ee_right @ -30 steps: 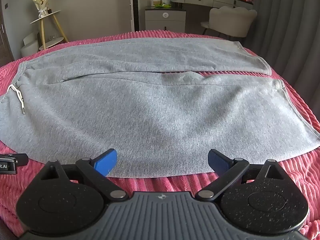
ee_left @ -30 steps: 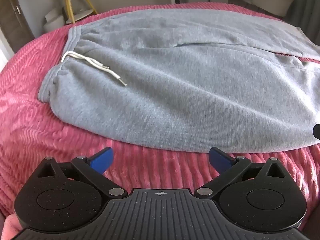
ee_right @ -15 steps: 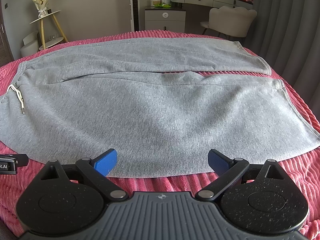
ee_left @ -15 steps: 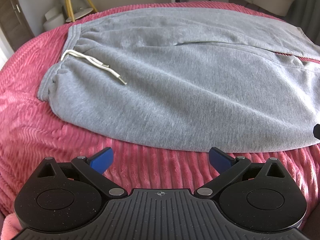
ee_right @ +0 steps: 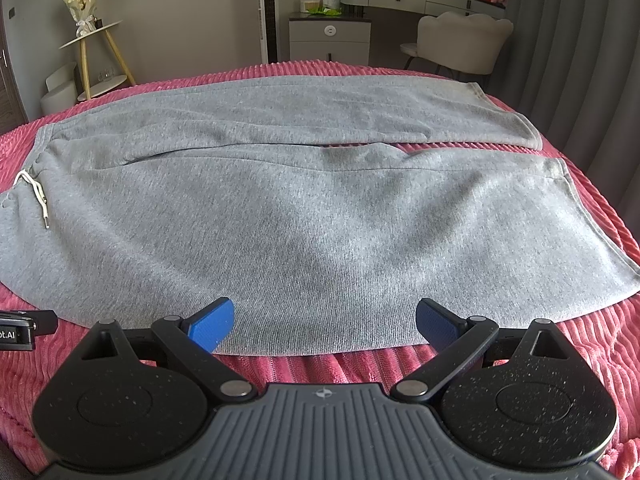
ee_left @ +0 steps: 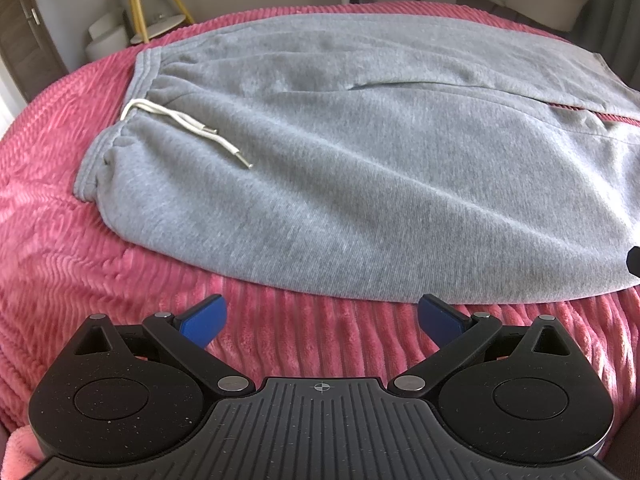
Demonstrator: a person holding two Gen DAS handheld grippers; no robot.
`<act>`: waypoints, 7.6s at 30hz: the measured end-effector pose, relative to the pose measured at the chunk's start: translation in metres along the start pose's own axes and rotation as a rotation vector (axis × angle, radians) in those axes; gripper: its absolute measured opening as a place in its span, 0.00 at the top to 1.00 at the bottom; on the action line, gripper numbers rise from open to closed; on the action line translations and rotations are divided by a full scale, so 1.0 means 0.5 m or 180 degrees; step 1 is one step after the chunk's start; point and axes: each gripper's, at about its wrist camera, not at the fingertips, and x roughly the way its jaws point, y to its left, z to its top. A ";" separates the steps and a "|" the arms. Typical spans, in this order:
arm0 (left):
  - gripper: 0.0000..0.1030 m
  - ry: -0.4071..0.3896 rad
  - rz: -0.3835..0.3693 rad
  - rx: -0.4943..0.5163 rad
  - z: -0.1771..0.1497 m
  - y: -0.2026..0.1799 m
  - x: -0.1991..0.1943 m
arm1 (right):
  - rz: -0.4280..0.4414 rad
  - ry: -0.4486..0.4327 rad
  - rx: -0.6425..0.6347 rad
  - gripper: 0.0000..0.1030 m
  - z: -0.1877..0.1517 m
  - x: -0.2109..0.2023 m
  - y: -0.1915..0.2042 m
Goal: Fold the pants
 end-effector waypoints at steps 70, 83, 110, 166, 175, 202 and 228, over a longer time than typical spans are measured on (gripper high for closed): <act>0.00 0.0048 -0.0017 0.0026 -0.004 -0.001 0.003 | 0.0011 0.0002 0.0010 0.05 0.000 -0.001 -0.001; 0.00 0.0048 -0.0012 0.0038 -0.004 -0.003 0.003 | 0.0027 0.0006 0.0021 0.05 -0.003 -0.001 0.001; 0.00 -0.0014 -0.0008 -0.0086 0.014 0.008 -0.014 | 0.0400 0.0187 0.0530 0.05 0.010 0.004 -0.053; 0.00 -0.1166 -0.0767 -0.2099 0.302 0.237 0.224 | 0.0407 -0.0125 0.2065 0.99 0.069 0.277 -0.404; 0.04 -0.0790 -0.0590 -0.2052 0.513 0.333 0.374 | 0.0588 -0.0190 0.2313 0.98 0.050 0.276 -0.413; 0.89 -0.0777 -0.1057 -0.2168 0.527 0.420 0.223 | 0.0579 -0.0644 0.3208 0.96 0.146 0.219 -0.556; 0.87 -0.0190 -0.1161 -0.2669 0.079 0.393 0.187 | 0.0245 -0.0206 0.3205 0.95 -0.031 0.148 -0.655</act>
